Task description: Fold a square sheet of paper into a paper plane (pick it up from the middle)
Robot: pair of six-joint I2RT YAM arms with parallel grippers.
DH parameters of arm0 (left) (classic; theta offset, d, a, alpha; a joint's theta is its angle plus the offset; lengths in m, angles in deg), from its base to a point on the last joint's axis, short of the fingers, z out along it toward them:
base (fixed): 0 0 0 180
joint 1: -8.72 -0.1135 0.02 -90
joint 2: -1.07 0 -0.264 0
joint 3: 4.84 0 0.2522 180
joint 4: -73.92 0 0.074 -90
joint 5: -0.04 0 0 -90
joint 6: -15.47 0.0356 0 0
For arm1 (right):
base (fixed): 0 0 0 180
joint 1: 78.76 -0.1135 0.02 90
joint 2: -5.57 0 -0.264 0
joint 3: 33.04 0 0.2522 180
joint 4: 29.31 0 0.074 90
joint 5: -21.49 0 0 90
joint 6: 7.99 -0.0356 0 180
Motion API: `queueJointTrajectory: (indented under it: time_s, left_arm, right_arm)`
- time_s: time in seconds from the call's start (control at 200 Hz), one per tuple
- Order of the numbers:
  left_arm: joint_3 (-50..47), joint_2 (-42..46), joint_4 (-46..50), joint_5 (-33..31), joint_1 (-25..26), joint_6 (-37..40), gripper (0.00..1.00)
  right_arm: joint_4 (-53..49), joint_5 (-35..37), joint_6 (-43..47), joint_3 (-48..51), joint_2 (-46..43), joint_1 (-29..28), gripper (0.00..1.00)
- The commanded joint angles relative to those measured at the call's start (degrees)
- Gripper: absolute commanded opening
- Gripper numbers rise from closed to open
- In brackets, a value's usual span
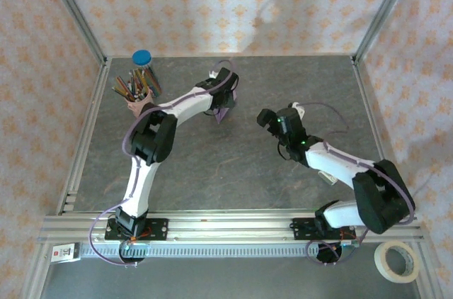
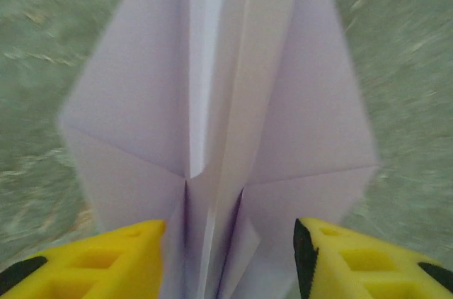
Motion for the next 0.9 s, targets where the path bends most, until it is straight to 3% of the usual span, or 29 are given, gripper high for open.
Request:
queueJointTrajectory:
  time_s: [0.0, 0.185, 0.445, 0.591, 0.711, 0.791, 0.896]
  left_arm:
    - [-3.07, 10.44, -1.46, -2.22, -0.26, -1.47, 0.57]
    - [-16.71, 26.14, -8.94, -5.88, -1.25, -2.21, 0.66]
    - [-43.6, 48.31, -26.26, -19.27, -5.2, 1.61, 0.99]
    - [-55.23, 55.9, -34.27, -25.71, -8.18, 4.3, 0.99]
    - [-61.84, 58.8, -37.64, -27.57, -11.66, 5.59, 0.99]
    - [-67.47, 60.25, -44.24, -28.77, -12.23, 13.03, 0.99]
    - [-73.32, 60.68, -54.13, -32.09, -13.09, 20.85, 0.99]
  right_arm:
    - [-2.39, 7.15, 5.91, -5.15, -3.41, 1.4, 0.99]
    - [-4.7, 12.14, 13.71, -10.35, -4.37, 2.02, 0.99]
    - [6.15, 31.86, 24.42, -5.12, -8.23, 2.25, 0.99]
    - [17.04, 39.06, 32.13, 1.54, -10.2, 3.07, 0.99]
    - [19.18, 38.75, 31.52, 5.58, -11.06, 7.39, 0.99]
    - [20.91, 35.2, 30.71, 8.9, -11.47, 11.52, 1.0]
    - [35.55, 29.9, 36.79, 17.86, -11.07, 14.8, 1.0]
